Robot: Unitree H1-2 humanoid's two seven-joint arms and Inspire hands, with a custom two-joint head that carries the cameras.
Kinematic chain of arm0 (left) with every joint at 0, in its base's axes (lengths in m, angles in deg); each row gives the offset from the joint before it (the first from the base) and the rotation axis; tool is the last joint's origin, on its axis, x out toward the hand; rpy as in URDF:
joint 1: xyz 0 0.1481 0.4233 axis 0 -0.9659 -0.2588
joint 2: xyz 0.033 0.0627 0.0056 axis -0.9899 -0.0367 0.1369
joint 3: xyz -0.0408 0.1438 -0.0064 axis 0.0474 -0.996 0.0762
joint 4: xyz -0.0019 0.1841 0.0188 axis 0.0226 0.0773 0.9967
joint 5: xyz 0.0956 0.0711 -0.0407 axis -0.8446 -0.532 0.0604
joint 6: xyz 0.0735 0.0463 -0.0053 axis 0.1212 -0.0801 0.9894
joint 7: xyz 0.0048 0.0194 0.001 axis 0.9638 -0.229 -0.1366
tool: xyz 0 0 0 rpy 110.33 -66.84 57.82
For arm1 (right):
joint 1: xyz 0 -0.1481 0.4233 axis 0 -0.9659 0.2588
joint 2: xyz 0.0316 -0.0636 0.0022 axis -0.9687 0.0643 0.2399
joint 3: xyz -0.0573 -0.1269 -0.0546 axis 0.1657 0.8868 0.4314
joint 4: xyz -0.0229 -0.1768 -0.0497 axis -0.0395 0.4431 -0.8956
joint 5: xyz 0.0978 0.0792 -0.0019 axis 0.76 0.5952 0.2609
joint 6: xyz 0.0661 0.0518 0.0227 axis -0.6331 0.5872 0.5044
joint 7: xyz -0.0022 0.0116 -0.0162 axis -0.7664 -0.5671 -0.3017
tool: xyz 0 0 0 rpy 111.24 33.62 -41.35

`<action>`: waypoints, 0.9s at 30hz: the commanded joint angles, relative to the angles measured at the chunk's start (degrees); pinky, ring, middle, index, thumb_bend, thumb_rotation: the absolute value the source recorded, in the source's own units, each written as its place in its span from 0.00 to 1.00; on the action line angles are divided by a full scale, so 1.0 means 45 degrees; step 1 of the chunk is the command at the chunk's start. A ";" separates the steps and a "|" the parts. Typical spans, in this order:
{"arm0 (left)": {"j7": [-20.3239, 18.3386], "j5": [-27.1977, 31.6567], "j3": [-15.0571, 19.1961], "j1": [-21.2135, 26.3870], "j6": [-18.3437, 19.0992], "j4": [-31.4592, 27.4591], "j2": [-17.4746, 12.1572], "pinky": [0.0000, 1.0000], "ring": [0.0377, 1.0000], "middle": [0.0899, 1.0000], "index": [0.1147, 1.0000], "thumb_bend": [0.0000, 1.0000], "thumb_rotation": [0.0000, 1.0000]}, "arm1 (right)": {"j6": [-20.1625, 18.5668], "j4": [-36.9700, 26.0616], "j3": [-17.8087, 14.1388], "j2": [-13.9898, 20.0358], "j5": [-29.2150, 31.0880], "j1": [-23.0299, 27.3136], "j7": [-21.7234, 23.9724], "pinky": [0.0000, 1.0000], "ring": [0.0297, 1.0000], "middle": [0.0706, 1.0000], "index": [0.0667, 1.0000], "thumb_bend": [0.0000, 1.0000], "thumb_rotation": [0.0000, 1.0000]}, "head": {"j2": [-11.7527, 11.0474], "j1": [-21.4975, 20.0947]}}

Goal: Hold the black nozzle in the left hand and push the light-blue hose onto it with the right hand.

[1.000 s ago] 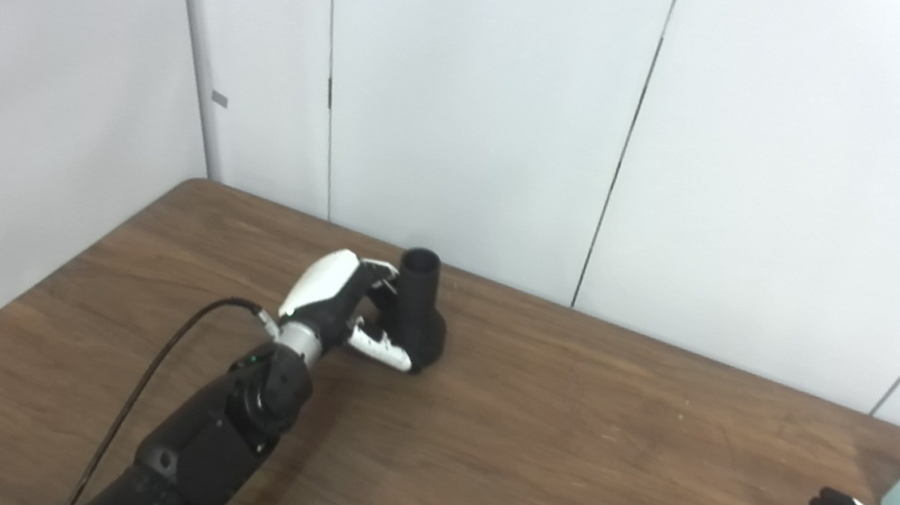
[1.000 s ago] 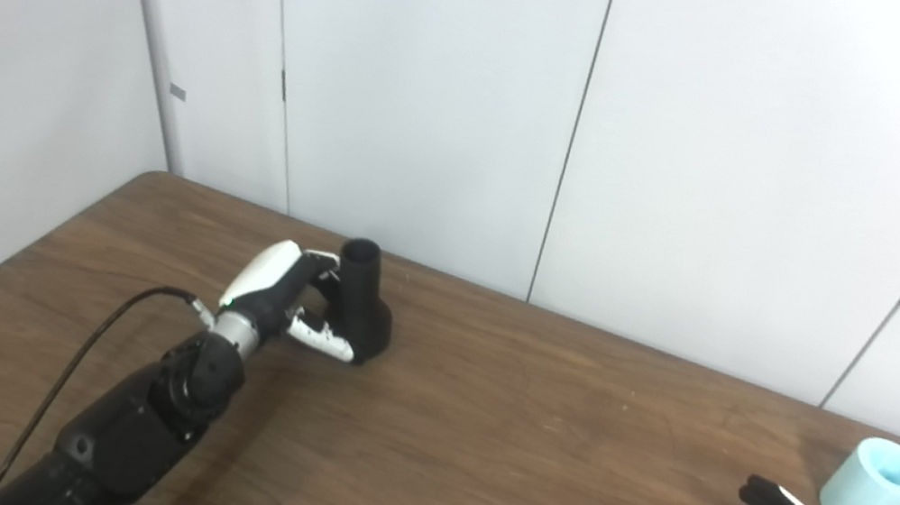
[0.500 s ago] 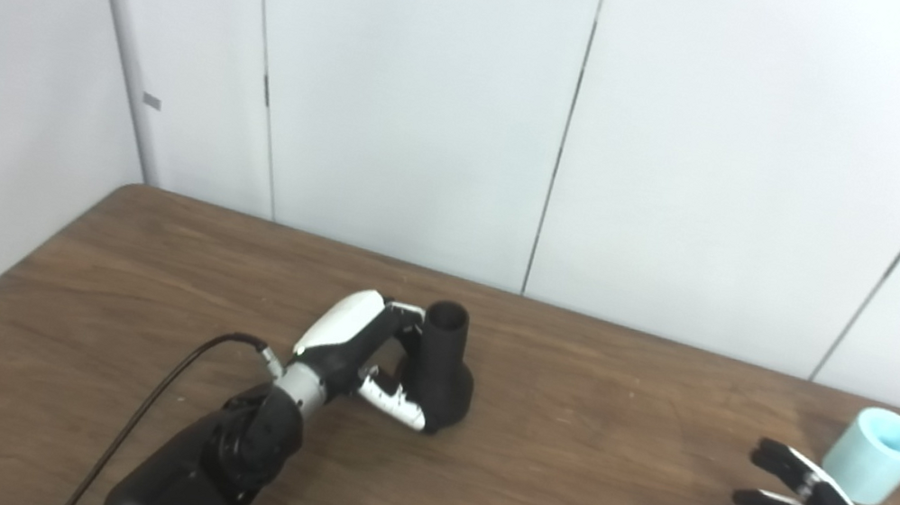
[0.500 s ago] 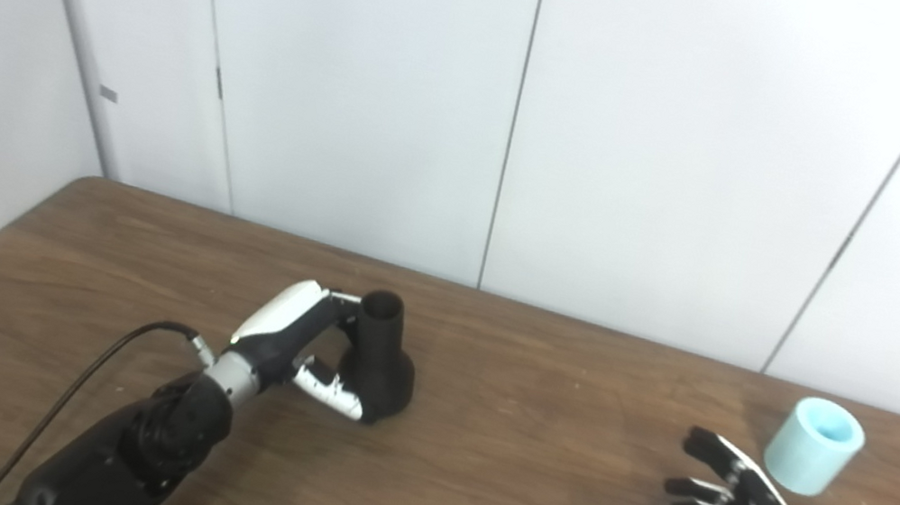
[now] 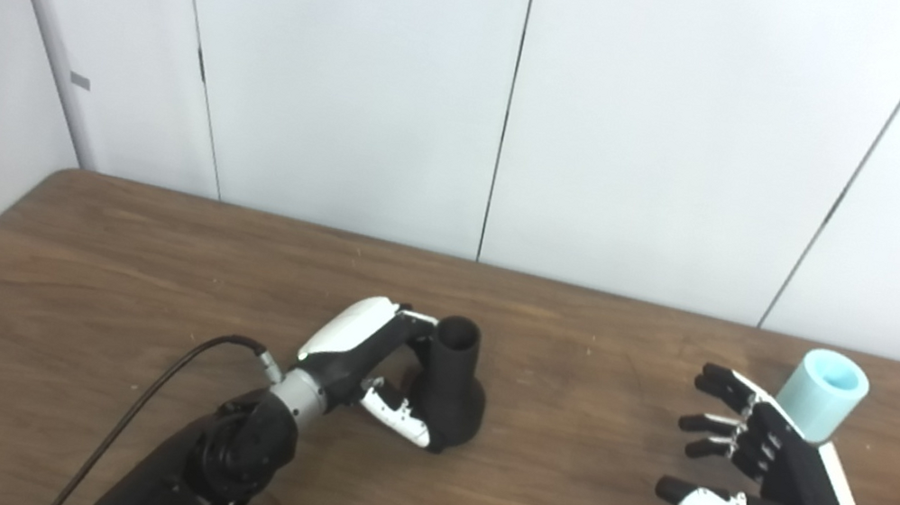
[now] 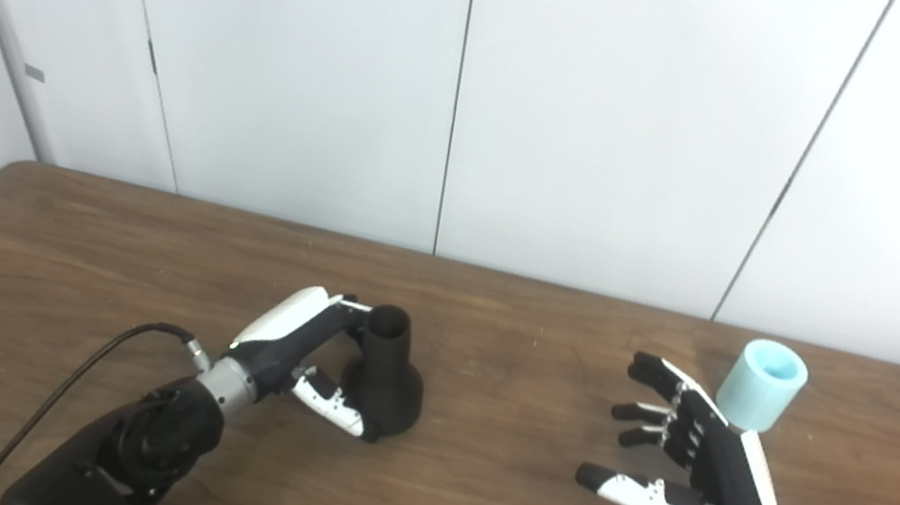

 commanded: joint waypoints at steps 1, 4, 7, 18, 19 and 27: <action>-0.0576 -0.0286 -0.0508 -0.0058 -0.0326 -0.0027 0.0225 1.00 0.61 0.45 0.41 0.52 0.00 | 0.0110 -0.0559 -0.0034 0.0075 -0.0020 0.0429 -0.0103 0.54 0.64 0.81 0.80 0.69 0.18 | 0.0107 -0.0103; -0.0554 -0.0503 -0.0713 -0.0077 -0.0398 0.0104 0.0416 1.00 0.61 0.45 0.41 0.52 0.00 | 0.0025 -0.0810 -0.0082 0.0064 0.0067 0.0393 -0.0093 0.54 0.64 0.81 0.79 0.68 0.19 | 0.0181 -0.0208; -0.0434 -0.0759 -0.0941 -0.0015 -0.0620 0.0510 0.0619 1.00 0.61 0.45 0.41 0.52 0.00 | 0.0406 -0.0993 -0.0219 -0.0024 0.0252 0.0374 -0.0175 0.53 0.63 0.80 0.79 0.66 0.18 | 0.0184 -0.0280; -0.0524 -0.1106 -0.1513 0.0203 -0.1021 0.1578 0.1190 1.00 0.60 0.44 0.42 0.52 0.00 | -0.0446 -0.2564 -0.0523 0.0868 -0.0266 0.0876 -0.0123 0.51 0.62 0.78 0.78 0.68 0.24 | 0.0189 -0.0904; -0.0537 -0.1134 -0.1554 0.0225 -0.1064 0.1646 0.1195 1.00 0.60 0.43 0.42 0.52 0.00 | -0.0612 -0.2728 -0.0556 0.1103 -0.0377 0.0976 -0.0071 0.51 0.62 0.78 0.79 0.68 0.24 | 0.0189 -0.1064; -0.0646 -0.1306 -0.1689 0.0251 -0.1668 0.1934 0.0578 1.00 0.60 0.43 0.42 0.52 0.00 | -0.2588 -0.3757 -0.1039 0.3925 -0.1631 0.2335 0.0639 0.51 0.64 0.80 0.80 0.73 0.20 | -0.0046 -0.3408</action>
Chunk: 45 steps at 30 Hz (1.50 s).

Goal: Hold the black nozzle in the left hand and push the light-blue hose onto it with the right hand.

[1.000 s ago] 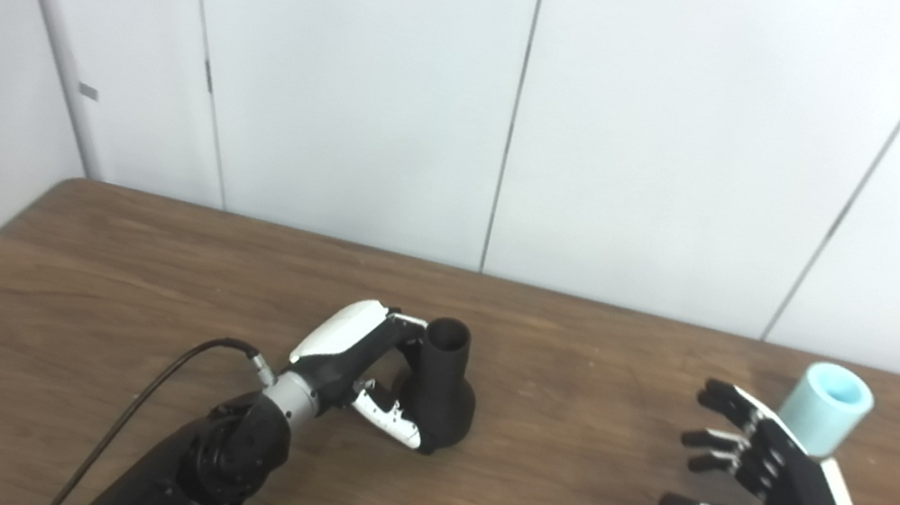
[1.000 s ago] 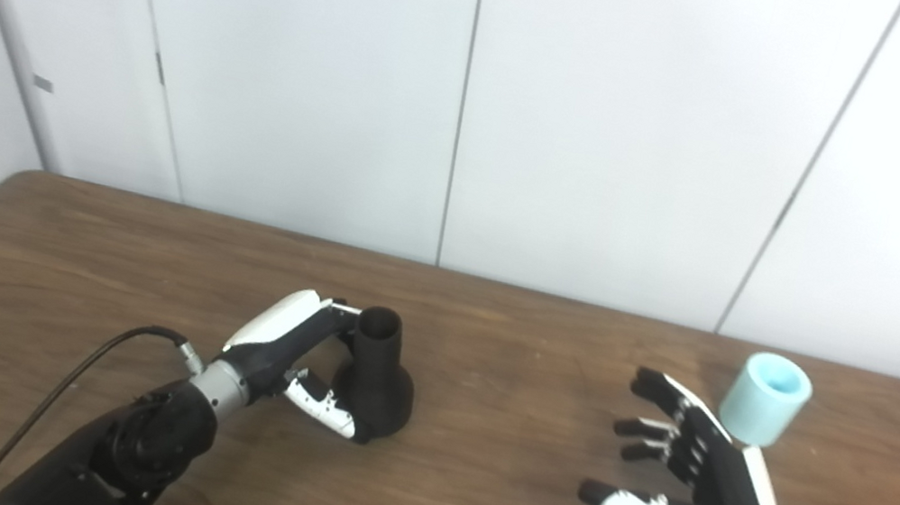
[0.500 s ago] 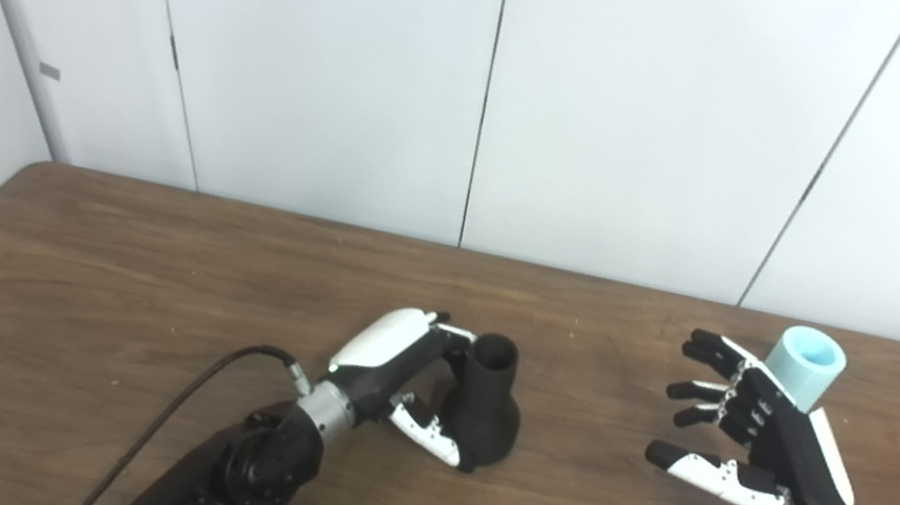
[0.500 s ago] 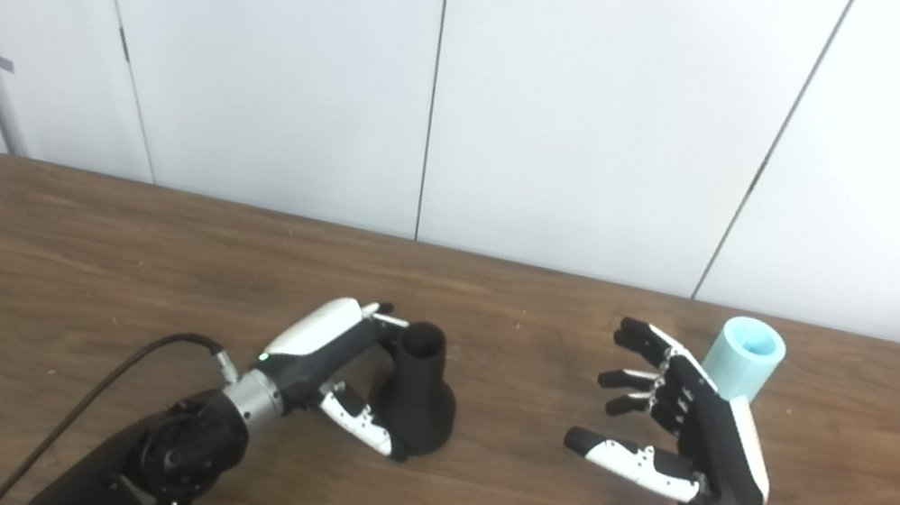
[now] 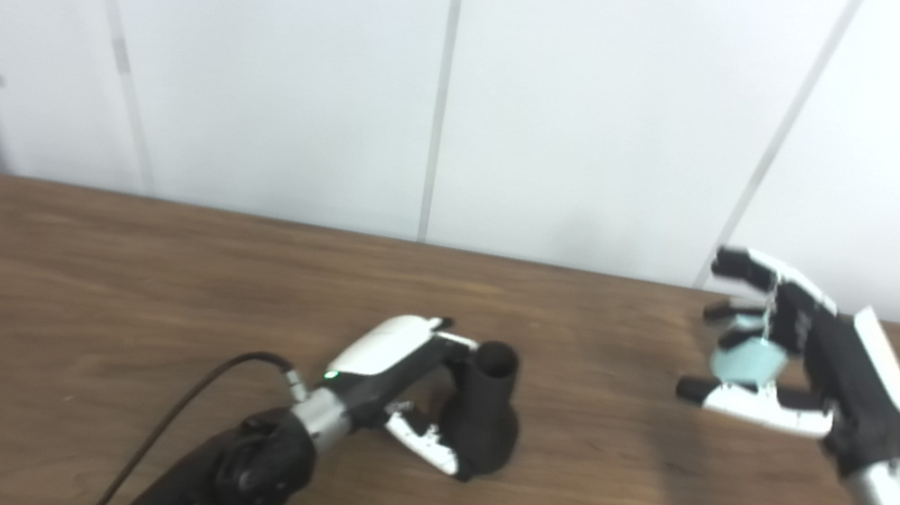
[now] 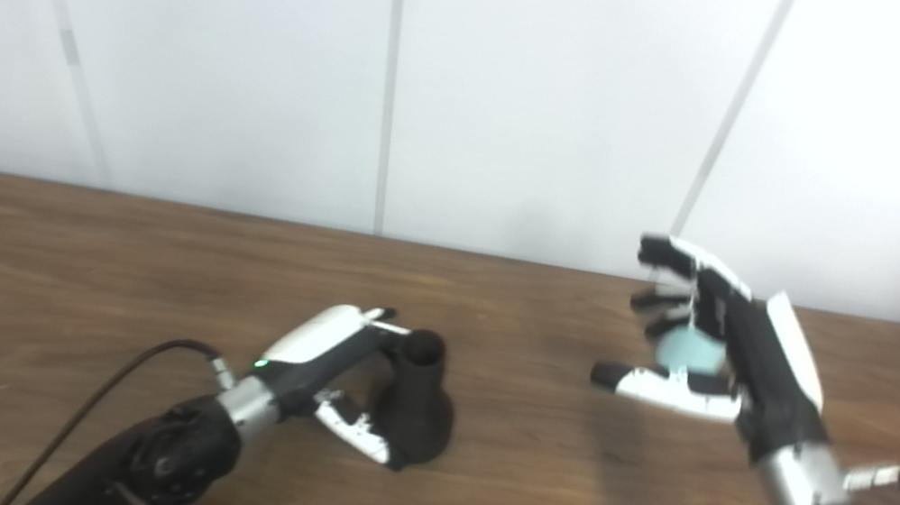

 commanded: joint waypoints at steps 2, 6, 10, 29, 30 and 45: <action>-0.0709 -0.0749 -0.0409 -0.0498 0.0082 0.0406 -0.0649 1.00 0.60 0.44 0.42 0.52 0.00 | -0.0683 -0.0894 -0.0427 0.0877 -0.0461 0.0915 0.0076 0.51 0.64 0.79 0.79 0.76 0.20 | -0.0160 -0.1144; -0.0485 -0.0819 -0.0306 -0.0670 0.0103 0.0415 -0.0865 1.00 0.61 0.43 0.43 0.52 0.00 | -0.2280 -0.1210 -0.0400 0.1401 -0.1253 0.1782 0.0231 0.53 0.66 0.79 0.78 0.79 0.18 | -0.0478 -0.2105; -0.0421 -0.0675 -0.0184 -0.0737 0.0076 0.0609 -0.0933 1.00 0.61 0.43 0.43 0.52 0.00 | -0.2664 -0.0578 -0.0370 0.1321 -0.2758 0.2344 0.0885 0.61 0.75 0.84 0.79 0.82 0.14 | -0.0782 -0.2666; -0.0657 -0.0402 -0.0046 -0.0745 -0.0730 0.0922 -0.1298 1.00 0.61 0.43 0.43 0.52 0.00 | -0.2654 0.5015 0.1286 0.2604 -0.6540 0.4887 0.4124 0.73 0.87 0.92 0.87 0.88 0.16 | -0.1128 -0.3015; -0.0656 -0.0413 -0.0054 -0.0757 -0.0737 0.0902 -0.1306 1.00 0.61 0.43 0.43 0.52 0.00 | -0.2554 0.5320 0.1557 0.2679 -0.6544 0.5000 0.4104 0.73 0.87 0.92 0.87 0.88 0.17 | -0.1110 -0.3031; -0.0756 -0.0367 -0.0097 -0.0790 -0.0561 0.0776 -0.1225 1.00 0.61 0.42 0.43 0.52 0.00 | -0.1801 0.8512 0.4398 0.2553 -0.7337 0.6237 0.3733 0.72 0.85 0.90 0.87 0.94 0.26 | -0.1047 -0.2956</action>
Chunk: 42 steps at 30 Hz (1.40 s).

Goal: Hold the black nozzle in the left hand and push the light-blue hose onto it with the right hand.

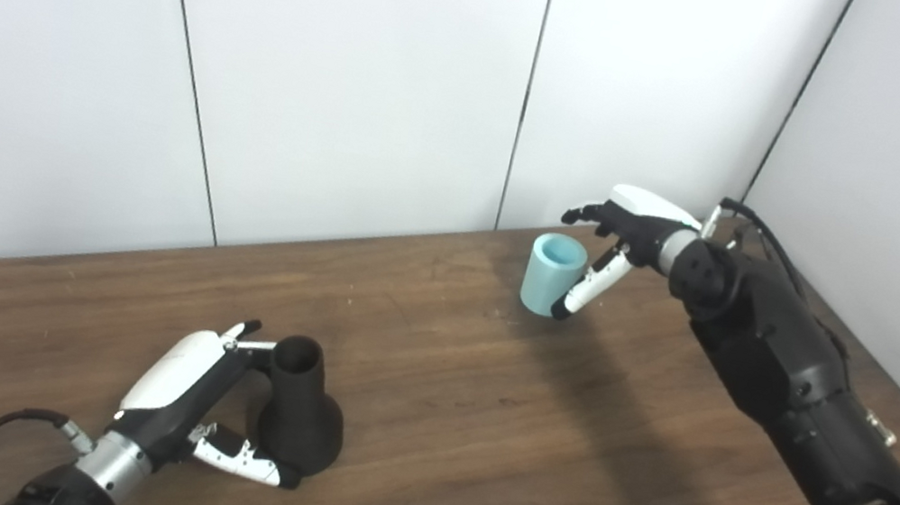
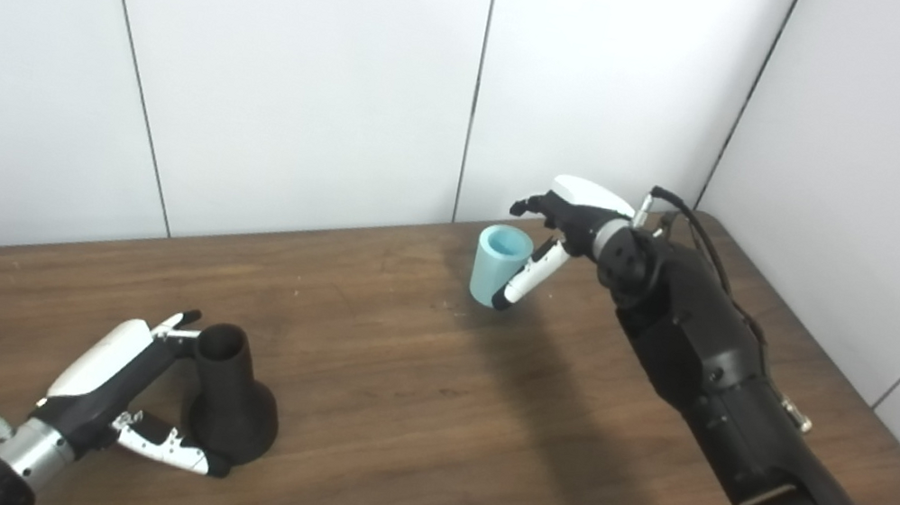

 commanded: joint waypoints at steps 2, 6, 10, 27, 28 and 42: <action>-0.0875 -0.0631 -0.0295 -0.0594 0.0585 0.0445 -0.0491 1.00 0.61 0.42 0.43 0.52 0.00 | -0.0026 0.0195 0.0151 0.0202 -0.0263 0.0925 -0.0197 0.75 0.87 0.90 0.87 0.93 0.24 | 0.0068 0.0101; -0.0935 -0.0576 -0.0264 -0.0669 0.0628 0.0233 -0.0496 1.00 0.61 0.42 0.43 0.52 0.00 | 0.0041 0.0539 0.0322 0.0092 -0.0284 0.1027 -0.0358 0.75 0.87 0.90 0.87 0.94 0.23 | 0.0094 0.0165; -0.0880 -0.0550 -0.0260 -0.0693 0.0531 0.0296 -0.0464 1.00 0.61 0.42 0.43 0.52 0.00 | 0.0360 0.1105 0.0336 -0.0146 -0.0228 0.1132 -0.0865 0.86 0.87 0.89 0.87 0.93 0.23 | 0.0148 0.0224; -0.1016 -0.0451 -0.0266 -0.0697 0.0484 0.0267 -0.0541 1.00 0.60 0.42 0.43 0.52 0.00 | 0.1048 0.1418 0.0522 -0.0772 -0.0199 0.0878 -0.2276 0.63 0.77 0.82 0.82 0.91 0.15 | 0.0309 0.0306; -0.1043 -0.0444 -0.0259 -0.0713 0.0514 0.0207 -0.0558 1.00 0.60 0.42 0.43 0.52 0.00 | 0.1069 0.1384 0.0541 -0.0793 -0.0181 0.0843 -0.2278 0.63 0.76 0.80 0.82 0.91 0.13 | 0.0309 0.0306; -0.1190 -0.0481 -0.0220 -0.0799 0.0754 -0.0061 -0.0607 1.00 0.60 0.42 0.43 0.52 0.00 | 0.0408 0.1135 0.0665 -0.0746 0.0039 0.0703 -0.1218 0.43 0.45 0.44 0.48 0.53 0.00 | 0.0432 0.0371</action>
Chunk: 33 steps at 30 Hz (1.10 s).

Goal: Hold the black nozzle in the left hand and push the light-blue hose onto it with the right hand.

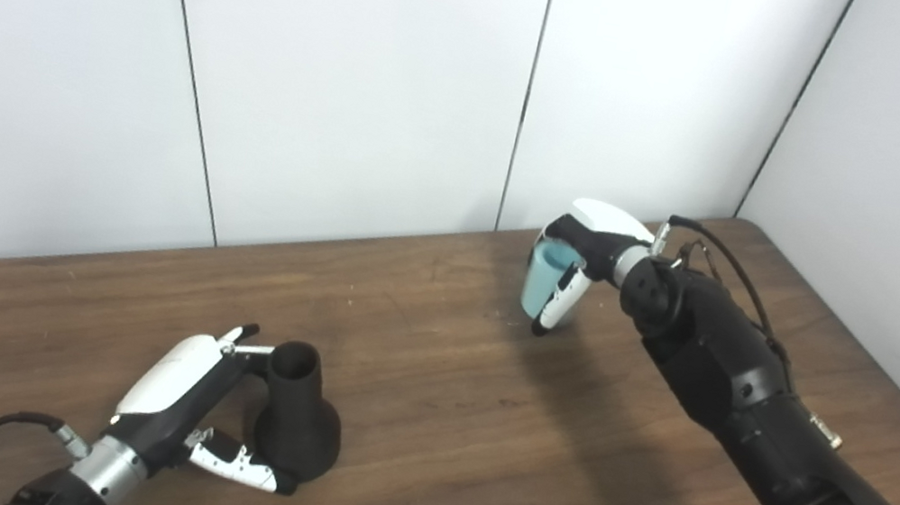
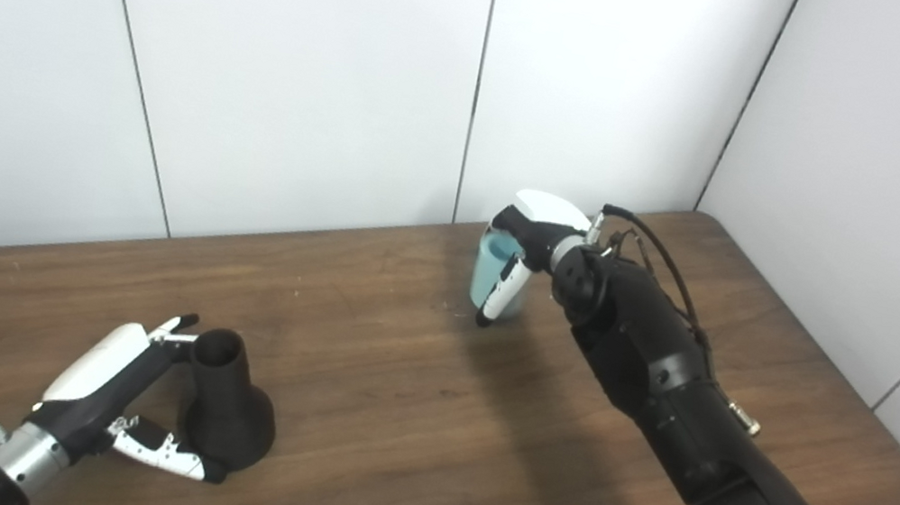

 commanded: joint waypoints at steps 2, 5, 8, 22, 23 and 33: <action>-0.1005 -0.0473 -0.0246 -0.0631 0.0671 0.0306 -0.0508 1.00 0.60 0.42 0.43 0.52 0.00 | -0.0258 -0.0470 0.0030 0.0438 -0.0009 0.0516 0.0512 0.41 0.42 0.43 0.48 0.52 0.00 | 0.0092 0.0006; -0.1040 -0.0425 -0.0218 -0.0650 0.0654 0.0316 -0.0510 1.00 0.61 0.42 0.43 0.52 0.00 | -0.0307 -0.0674 0.0054 0.0556 -0.0042 0.0402 0.0623 0.42 0.44 0.45 0.45 0.52 0.00 | 0.0100 -0.0002; -0.1017 -0.0445 -0.0203 -0.0655 0.0563 0.0400 -0.0491 1.00 0.61 0.42 0.43 0.52 0.00 | -0.0177 -0.0784 -0.0154 0.0504 0.0065 0.0200 0.0255 0.42 0.44 0.46 0.44 0.52 0.00 | 0.0130 0.0036; -0.1126 -0.0677 -0.0301 -0.0638 0.0963 0.0193 -0.0180 1.00 0.60 0.42 0.43 0.52 0.00 | -0.0192 -0.4154 -0.0657 -0.0111 0.0594 -0.0033 0.0032 0.38 0.44 0.44 0.43 0.50 0.00 | 0.0355 0.1251; -0.1117 -0.0742 -0.0339 -0.0632 0.1004 0.0167 -0.0153 1.00 0.60 0.42 0.43 0.52 0.00 | -0.0134 -0.4581 -0.0715 -0.0196 0.0748 -0.0023 0.0093 0.38 0.44 0.44 0.43 0.50 0.00 | 0.0388 0.1444; -0.0990 -0.1350 -0.0703 -0.0417 0.1302 0.0135 0.0286 1.00 0.59 0.44 0.42 0.52 0.00 | 0.1271 -0.8498 -0.0988 -0.1586 0.2289 -0.0075 0.0093 0.36 0.43 0.44 0.44 0.50 0.00 | 0.0605 0.3095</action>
